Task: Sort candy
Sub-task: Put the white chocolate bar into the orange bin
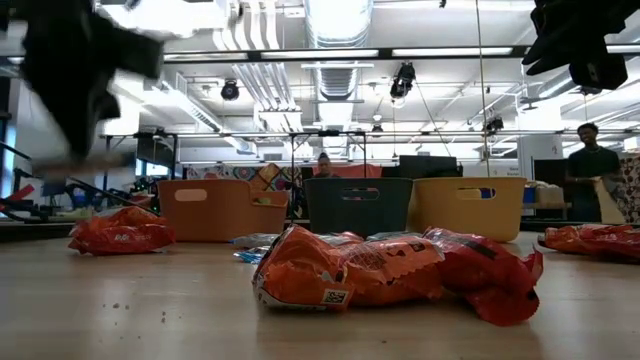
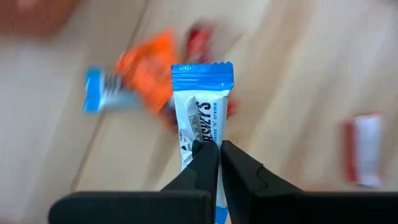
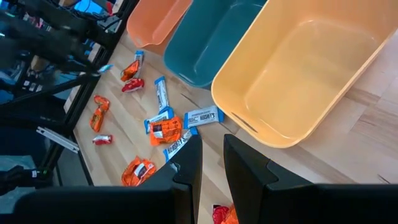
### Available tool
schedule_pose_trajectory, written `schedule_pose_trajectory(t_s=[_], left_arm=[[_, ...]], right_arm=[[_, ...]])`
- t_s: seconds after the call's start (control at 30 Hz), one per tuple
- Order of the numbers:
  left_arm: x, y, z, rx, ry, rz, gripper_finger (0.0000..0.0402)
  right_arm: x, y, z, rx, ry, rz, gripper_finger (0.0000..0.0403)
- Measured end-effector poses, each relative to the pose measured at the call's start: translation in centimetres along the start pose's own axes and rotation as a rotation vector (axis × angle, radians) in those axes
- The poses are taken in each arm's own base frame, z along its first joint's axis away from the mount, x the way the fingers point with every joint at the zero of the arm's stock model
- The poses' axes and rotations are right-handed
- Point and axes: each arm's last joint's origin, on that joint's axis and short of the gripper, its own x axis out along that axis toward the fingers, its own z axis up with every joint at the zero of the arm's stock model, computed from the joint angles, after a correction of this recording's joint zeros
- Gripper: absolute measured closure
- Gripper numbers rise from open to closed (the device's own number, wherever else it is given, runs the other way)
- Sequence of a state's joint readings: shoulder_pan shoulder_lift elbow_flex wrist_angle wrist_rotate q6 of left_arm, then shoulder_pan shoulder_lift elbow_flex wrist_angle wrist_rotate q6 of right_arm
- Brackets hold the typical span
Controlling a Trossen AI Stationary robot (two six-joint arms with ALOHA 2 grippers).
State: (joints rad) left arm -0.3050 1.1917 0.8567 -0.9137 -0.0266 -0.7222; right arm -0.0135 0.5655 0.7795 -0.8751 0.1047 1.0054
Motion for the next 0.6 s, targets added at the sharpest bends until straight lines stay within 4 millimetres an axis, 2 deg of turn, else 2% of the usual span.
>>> schedule_pose_trajectory(t_s=[0.17,0.3,0.43,0.6], left_arm=[[-4.7,-0.4,2.1,0.042,-0.253,0.004,0.0401],[-6.9,0.4,4.2,0.016,-0.458,0.039,0.0401],[-7.8,2.0,6.6,-0.064,-0.62,0.03,0.0401],[-6.4,5.6,8.5,-0.201,-0.611,0.123,0.0401]], right_arm=[[0.1,0.3,0.2,-0.034,-0.016,0.024,0.0344],[0.2,0.6,0.4,-0.064,-0.034,0.049,0.0344],[0.2,0.7,0.4,-0.087,-0.041,0.057,0.0344],[0.2,0.7,0.4,-0.094,-0.042,0.055,0.0344]])
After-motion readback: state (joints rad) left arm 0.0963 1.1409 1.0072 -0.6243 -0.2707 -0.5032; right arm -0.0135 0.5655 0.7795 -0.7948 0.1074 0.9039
